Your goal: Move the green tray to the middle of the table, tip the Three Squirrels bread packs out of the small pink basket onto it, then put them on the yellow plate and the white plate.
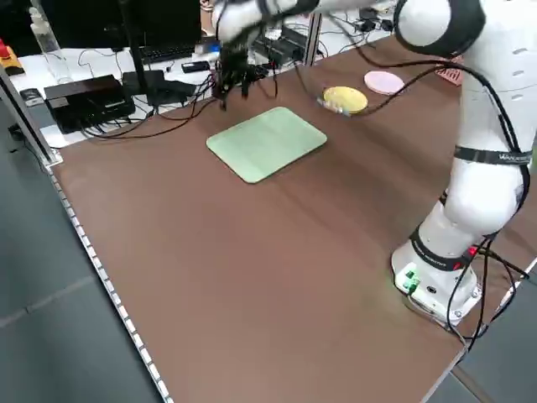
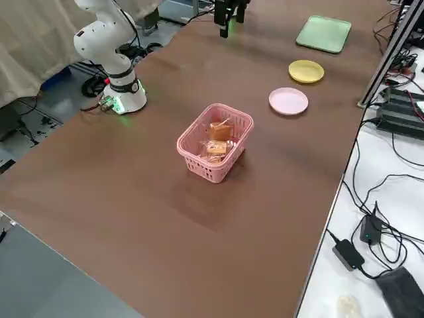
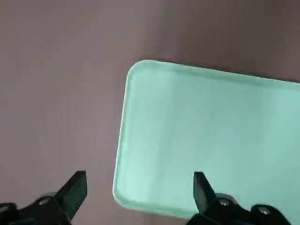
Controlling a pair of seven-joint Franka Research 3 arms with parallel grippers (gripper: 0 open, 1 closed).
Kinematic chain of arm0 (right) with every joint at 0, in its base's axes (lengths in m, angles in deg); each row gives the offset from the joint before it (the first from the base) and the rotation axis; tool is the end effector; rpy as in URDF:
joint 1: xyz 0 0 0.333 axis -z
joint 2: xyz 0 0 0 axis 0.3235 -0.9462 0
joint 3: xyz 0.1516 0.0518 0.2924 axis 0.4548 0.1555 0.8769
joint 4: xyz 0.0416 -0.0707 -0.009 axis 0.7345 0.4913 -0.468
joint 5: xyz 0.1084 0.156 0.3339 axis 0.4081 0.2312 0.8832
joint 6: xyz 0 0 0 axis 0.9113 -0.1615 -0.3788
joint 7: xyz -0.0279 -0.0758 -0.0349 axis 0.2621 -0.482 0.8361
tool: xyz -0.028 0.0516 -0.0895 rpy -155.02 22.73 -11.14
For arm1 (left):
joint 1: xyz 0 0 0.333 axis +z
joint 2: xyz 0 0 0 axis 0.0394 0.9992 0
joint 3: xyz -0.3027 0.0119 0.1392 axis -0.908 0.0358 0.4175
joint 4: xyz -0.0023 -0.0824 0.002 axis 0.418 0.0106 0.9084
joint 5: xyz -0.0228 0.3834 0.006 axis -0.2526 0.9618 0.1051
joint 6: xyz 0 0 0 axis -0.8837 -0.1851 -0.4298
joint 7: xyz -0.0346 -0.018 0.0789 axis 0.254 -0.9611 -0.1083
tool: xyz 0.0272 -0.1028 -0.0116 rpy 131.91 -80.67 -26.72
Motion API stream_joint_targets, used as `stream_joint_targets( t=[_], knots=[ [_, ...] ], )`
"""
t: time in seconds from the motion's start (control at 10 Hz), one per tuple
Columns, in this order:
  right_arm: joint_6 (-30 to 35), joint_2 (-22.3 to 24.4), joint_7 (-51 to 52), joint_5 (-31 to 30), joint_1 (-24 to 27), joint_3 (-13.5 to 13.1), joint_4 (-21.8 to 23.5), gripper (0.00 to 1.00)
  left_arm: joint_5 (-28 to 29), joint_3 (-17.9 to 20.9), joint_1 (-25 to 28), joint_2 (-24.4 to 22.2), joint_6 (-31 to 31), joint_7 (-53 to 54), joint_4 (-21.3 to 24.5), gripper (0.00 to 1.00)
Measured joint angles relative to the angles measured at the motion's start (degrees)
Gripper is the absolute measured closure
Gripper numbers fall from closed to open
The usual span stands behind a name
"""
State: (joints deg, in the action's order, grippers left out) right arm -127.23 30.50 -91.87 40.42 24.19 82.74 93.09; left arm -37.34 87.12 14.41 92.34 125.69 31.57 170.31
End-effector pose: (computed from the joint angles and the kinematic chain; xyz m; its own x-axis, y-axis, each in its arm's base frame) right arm 0.5258 0.0073 0.6662 0.9987 -0.0415 -0.0312 -0.0416 -0.9991 -0.0046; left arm 0.6548 0.1289 0.3369 0.9841 0.1776 0.0046 0.1776 -0.9835 -0.0329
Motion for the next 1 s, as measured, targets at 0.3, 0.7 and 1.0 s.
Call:
stream_joint_targets(
  t=[0.3, 0.7, 1.0],
  knots=[
    [0.0, 0.0, 0.0, 0.0, 0.0, 0.0, 0.0, 0.03, 1.3, -0.01, 3.76, 5.47, 16.18, 4.05, 7.78, 0.0],
    [0.0, 0.0, 0.0, 0.0, 0.0, -0.01, 0.0, 0.03, 1.32, -0.62, 7.39, 7.76, 19.38, 7.37, 8.8, 0.04],
    [0.0, 0.0, 0.0, 0.0, 0.0, -0.01, 0.0, 0.03, 1.32, -1.24, 6.52, 8.4, 19.79, 7.37, 8.82, 0.15]
  ],
)
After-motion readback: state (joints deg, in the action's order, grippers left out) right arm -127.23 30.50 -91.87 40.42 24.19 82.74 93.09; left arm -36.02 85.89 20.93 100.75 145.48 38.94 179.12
